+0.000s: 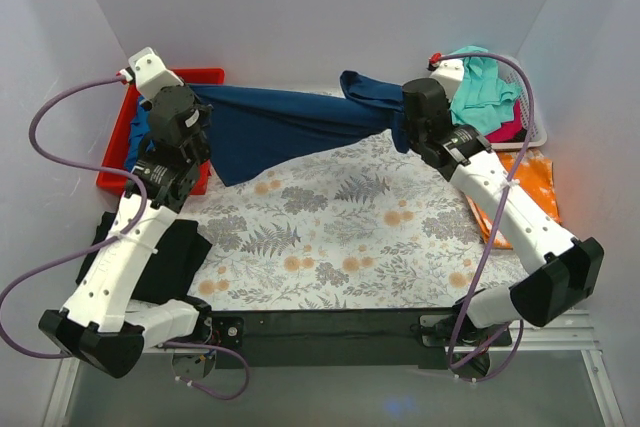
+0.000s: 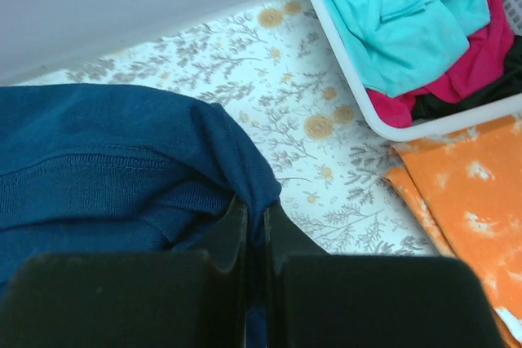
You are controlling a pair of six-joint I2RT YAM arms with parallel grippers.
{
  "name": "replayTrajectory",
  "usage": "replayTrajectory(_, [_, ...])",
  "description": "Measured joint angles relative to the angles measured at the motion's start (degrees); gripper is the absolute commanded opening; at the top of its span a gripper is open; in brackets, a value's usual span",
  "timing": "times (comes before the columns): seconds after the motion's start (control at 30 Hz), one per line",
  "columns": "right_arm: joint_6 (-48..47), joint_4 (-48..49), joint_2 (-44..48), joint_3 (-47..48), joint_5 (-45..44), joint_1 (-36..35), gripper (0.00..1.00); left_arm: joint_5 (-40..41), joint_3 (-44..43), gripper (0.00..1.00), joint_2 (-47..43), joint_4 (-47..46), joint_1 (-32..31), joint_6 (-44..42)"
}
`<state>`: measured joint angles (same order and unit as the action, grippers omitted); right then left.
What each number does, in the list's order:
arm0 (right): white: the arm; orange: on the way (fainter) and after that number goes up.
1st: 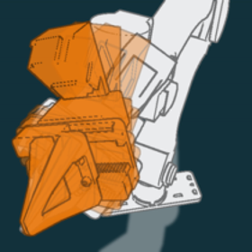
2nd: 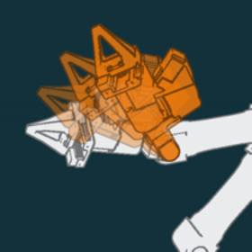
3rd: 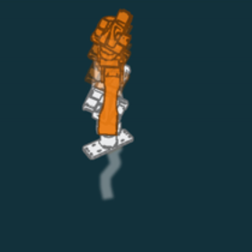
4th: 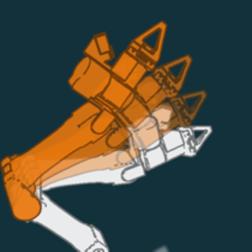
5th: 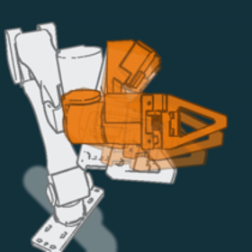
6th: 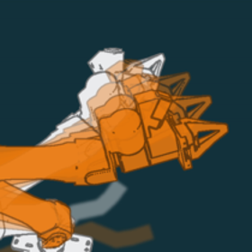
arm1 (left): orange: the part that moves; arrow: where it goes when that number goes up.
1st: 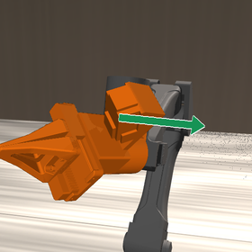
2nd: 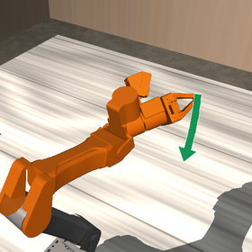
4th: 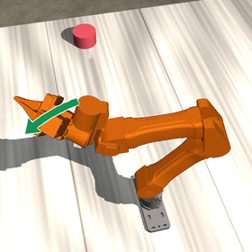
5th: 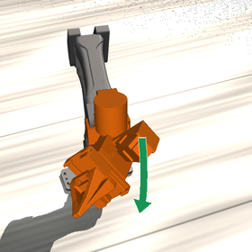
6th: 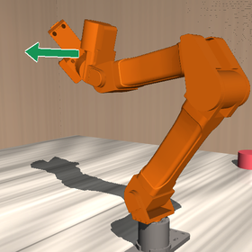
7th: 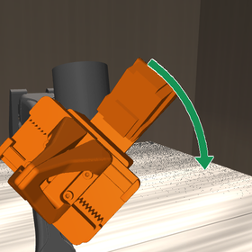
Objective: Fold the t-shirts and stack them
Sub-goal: Flatten out the tshirt
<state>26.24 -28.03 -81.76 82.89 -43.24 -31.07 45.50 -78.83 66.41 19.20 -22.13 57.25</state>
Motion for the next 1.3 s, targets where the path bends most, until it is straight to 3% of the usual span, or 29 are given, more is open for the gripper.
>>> replayTrajectory(0.1, [-0.4,2.8,2.7,-2.4,1.9,0.0,0.26,0.3,-0.1,0.0,-1.8,-0.9,-0.1,0.6])
replayTrajectory(0.13, [-0.3,3.3,3.6,-4.1,2.6,0.0,0.43,0.3,-0.1,0.0,-1.9,0.1,-0.1,2.0])
replayTrajectory(0.17, [0.0,3.2,4.3,-5.9,2.6,0.1,0.51,0.5,-0.1,0.0,-1.9,1.9,-0.1,3.3])
replayTrajectory(0.2, [-0.1,2.5,5.2,-8.1,2.4,0.5,0.59,0.8,0.2,0.0,-1.9,3.4,0.0,4.9])
replayTrajectory(0.23, [0.3,1.6,5.9,-10.6,2.3,1.1,0.61,1.2,1.0,0.0,-2.1,5.2,0.4,7.1])
replayTrajectory(0.43, [3.3,-5.2,10.7,-23.3,2.4,2.6,0.61,-0.5,14.1,0.0,-6.5,20.5,1.2,22.5])
replayTrajectory(0.63, [2.9,-6.0,7.8,-22.5,6.5,2.6,0.59,-4.4,24.5,0.0,-9.3,31.9,1.2,33.6])
replayTrajectory(1.03, [-6.8,1.0,-17.8,-5.9,31.4,0.6,0.54,-4.9,24.9,0.0,-10.8,39.1,1.2,42.9])
replayTrajectory(1.3, [-14.3,3.1,-31.1,11.6,41.9,-7.6,0.52,-5.0,24.9,0.0,-11.8,42.1,1.2,45.5])
